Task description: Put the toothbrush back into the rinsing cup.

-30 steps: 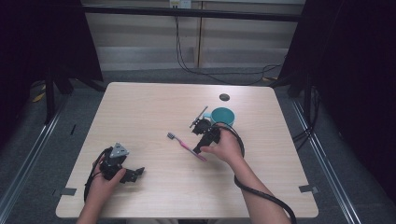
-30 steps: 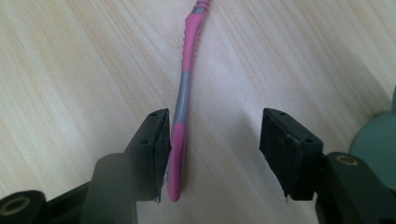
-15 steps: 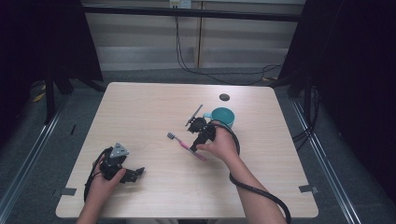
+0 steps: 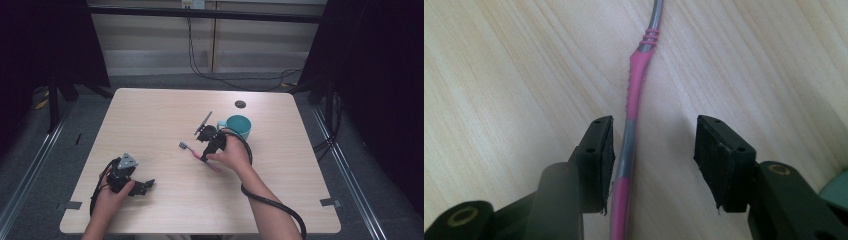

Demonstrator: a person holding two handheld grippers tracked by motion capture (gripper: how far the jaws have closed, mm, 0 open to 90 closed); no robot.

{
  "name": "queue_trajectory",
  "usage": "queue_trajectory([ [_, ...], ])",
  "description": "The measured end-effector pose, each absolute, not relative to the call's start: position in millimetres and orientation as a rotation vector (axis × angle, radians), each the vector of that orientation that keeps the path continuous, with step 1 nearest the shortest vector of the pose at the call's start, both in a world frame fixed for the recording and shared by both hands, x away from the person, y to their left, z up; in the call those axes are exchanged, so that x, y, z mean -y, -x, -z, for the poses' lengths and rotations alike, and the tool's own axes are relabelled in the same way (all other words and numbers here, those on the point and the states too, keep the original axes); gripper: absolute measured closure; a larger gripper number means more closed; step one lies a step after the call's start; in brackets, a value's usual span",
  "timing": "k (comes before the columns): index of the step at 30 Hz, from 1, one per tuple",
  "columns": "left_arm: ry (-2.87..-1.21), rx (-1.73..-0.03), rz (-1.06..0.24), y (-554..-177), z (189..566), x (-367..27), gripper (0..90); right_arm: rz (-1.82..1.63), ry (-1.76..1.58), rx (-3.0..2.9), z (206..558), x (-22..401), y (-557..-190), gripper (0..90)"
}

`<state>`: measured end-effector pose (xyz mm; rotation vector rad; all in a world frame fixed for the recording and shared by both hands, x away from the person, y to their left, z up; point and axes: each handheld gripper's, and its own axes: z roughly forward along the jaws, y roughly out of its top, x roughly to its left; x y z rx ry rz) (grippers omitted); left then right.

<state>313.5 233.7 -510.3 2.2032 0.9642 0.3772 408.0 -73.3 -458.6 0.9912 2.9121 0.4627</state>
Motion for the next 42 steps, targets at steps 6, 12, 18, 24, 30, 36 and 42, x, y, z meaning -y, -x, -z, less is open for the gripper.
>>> queue_trajectory([
  [6,-2.203,-0.964,-0.377,-313,510,-234,0.0,-0.462,-0.986,-2.919,461,69,-410,53.6],
  [12,-2.203,-0.964,-0.377,-313,510,-234,0.0,-0.452,-0.986,-2.928,466,67,-412,56.7],
  [18,-2.203,-0.964,-0.377,-314,510,-234,0.0,-0.435,-0.988,-2.938,472,66,-413,59.5],
  [24,-2.202,-0.964,-0.378,-314,510,-234,0.0,-0.444,-1.002,-2.939,472,63,-415,61.4],
  [30,-2.203,-0.967,-0.383,-313,510,-234,0.0,-0.42,-0.988,-2.932,472,58,-415,80.2],
  [36,-2.203,-0.964,-0.377,-313,510,-234,0.0,-0.376,-1.001,-2.93,471,55,-414,82.6],
  [42,-2.203,-0.964,-0.377,-314,510,-234,0.0,-0.359,-1.019,-2.916,471,53,-413,83.0],
])
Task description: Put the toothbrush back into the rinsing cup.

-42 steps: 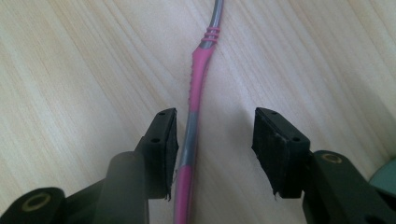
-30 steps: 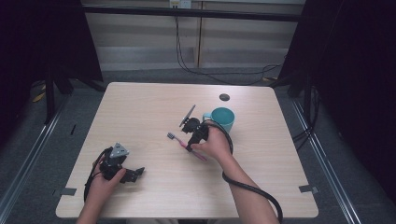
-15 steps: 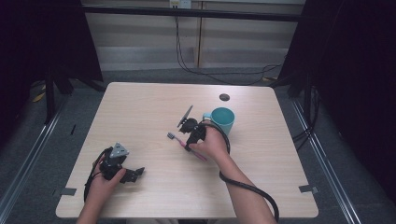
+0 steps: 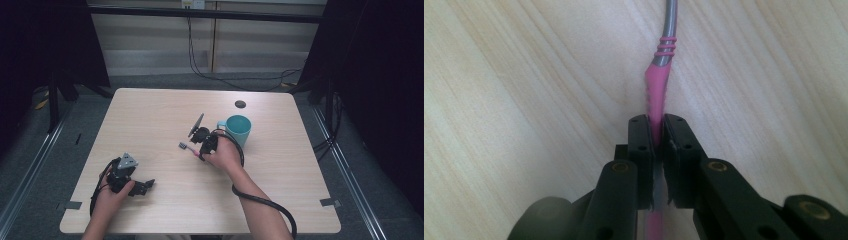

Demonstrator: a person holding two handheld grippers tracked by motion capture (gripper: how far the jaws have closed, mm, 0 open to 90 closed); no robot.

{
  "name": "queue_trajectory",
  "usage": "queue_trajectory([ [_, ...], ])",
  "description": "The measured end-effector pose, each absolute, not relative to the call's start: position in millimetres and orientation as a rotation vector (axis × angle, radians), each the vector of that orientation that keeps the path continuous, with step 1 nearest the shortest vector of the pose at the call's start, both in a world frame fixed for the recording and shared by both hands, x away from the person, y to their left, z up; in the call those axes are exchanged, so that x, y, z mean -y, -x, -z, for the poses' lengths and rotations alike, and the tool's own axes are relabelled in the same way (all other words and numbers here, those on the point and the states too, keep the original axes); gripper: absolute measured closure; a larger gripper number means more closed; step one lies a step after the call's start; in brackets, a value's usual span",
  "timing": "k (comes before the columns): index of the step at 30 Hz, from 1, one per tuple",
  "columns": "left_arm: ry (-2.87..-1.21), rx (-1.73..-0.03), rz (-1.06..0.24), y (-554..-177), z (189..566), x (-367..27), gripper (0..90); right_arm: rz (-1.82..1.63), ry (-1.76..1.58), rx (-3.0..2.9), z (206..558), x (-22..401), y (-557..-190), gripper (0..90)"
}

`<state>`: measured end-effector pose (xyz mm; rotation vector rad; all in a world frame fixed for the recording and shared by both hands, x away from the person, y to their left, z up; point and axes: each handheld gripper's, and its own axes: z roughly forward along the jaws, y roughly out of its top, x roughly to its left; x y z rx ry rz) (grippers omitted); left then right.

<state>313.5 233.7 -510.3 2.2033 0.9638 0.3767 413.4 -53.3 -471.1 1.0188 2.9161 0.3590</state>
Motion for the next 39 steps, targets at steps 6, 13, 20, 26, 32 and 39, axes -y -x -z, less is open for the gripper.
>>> queue_trajectory([
  [6,-2.203,-0.964,-0.377,-314,510,-234,0.0,-0.382,-1.02,-2.883,466,58,-411,83.0],
  [13,-2.203,-0.964,-0.377,-314,510,-234,0.0,-0.532,-1.068,-2.837,450,74,-410,83.0],
  [20,-2.203,-0.964,-0.376,-314,510,-234,0.0,-0.643,-1.088,-2.788,439,88,-406,83.0],
  [26,-2.203,-0.964,-0.377,-314,510,-234,0.0,-0.755,-1.113,-2.743,429,95,-402,83.0],
  [32,-2.203,-0.964,-0.377,-314,510,-234,0.0,-0.812,-1.112,-2.716,424,99,-401,83.0],
  [39,-2.203,-0.964,-0.377,-314,510,-234,0.0,-0.857,-1.12,-2.704,421,103,-401,83.2],
])
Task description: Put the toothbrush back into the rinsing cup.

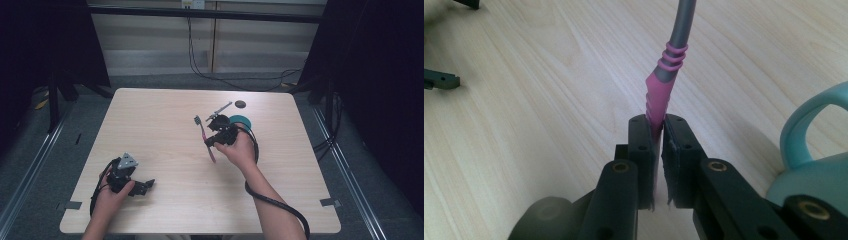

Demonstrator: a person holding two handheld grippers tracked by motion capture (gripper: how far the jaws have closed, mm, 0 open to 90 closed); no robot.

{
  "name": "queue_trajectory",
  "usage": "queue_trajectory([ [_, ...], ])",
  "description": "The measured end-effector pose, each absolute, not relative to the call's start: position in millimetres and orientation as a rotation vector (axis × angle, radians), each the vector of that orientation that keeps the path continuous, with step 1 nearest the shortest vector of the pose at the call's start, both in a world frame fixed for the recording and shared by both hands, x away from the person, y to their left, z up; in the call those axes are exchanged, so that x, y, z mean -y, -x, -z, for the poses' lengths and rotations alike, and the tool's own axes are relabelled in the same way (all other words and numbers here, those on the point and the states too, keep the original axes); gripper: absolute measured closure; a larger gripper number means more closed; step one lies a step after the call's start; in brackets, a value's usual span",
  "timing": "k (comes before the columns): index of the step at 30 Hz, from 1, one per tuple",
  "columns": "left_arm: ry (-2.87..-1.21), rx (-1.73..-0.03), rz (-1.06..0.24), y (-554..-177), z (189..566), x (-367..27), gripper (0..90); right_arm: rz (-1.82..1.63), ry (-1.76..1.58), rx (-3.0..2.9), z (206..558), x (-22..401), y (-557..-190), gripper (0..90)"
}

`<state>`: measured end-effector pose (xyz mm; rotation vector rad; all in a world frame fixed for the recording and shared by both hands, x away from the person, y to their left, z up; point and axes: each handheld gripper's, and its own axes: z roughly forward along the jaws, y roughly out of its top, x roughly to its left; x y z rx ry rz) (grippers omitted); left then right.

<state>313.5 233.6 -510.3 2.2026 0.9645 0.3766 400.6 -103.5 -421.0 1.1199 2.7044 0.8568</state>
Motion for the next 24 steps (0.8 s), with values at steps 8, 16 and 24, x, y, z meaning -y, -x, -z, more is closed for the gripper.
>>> queue_trajectory([
  [8,-2.204,-0.965,-0.378,-314,510,-234,0.0,-0.851,-1.101,-2.731,427,100,-403,83.2],
  [16,-2.203,-0.964,-0.376,-314,510,-234,0.0,-0.835,-1.122,-2.751,440,96,-405,83.3],
  [24,-2.203,-0.967,-0.382,-313,510,-233,0.0,-0.719,-1.102,-2.784,450,94,-404,83.2],
])
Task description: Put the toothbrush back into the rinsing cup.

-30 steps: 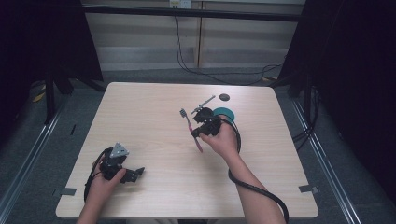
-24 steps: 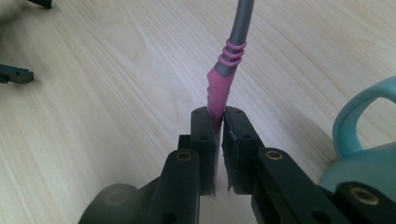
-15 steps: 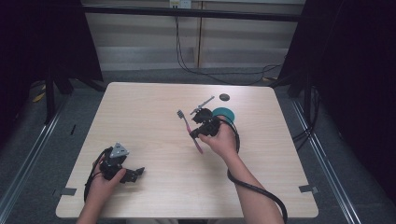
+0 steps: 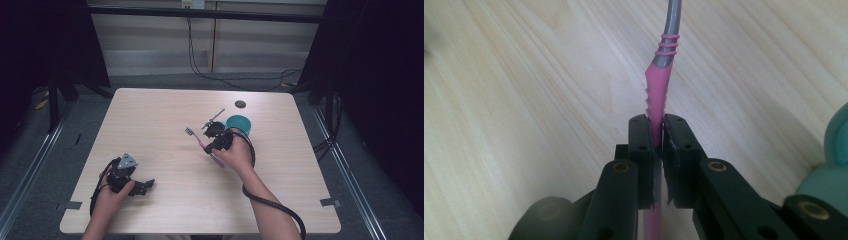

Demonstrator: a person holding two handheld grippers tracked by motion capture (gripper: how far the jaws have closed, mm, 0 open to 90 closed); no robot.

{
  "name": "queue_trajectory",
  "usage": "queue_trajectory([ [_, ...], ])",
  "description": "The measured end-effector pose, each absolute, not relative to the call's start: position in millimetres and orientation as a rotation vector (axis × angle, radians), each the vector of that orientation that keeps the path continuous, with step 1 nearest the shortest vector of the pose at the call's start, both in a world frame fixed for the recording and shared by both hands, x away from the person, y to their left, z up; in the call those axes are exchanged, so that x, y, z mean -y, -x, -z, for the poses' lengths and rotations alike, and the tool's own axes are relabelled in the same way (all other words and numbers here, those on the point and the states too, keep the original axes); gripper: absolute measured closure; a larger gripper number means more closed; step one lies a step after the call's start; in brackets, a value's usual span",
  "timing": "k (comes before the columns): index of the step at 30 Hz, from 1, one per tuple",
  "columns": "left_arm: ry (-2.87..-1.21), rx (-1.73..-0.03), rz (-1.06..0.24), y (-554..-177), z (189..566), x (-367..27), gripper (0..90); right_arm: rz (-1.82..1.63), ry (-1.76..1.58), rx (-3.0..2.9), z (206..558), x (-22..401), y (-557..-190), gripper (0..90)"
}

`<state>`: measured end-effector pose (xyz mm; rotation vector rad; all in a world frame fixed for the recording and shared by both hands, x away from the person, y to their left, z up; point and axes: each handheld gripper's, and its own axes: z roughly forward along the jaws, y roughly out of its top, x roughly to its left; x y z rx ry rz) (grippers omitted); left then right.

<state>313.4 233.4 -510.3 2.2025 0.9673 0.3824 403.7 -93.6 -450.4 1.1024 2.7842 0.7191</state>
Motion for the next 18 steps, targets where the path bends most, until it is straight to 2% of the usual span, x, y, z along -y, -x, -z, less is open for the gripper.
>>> queue_trajectory([
  [6,-2.203,-0.964,-0.377,-314,510,-234,0.0,-0.586,-1.067,-2.836,471,88,-403,83.1],
  [15,-2.203,-0.964,-0.376,-314,510,-234,0.0,-0.507,-1.008,-2.852,474,86,-399,82.0],
  [18,-2.204,-0.965,-0.377,-313,510,-234,0.0,-0.458,-0.976,-2.829,474,81,-400,72.9],
])
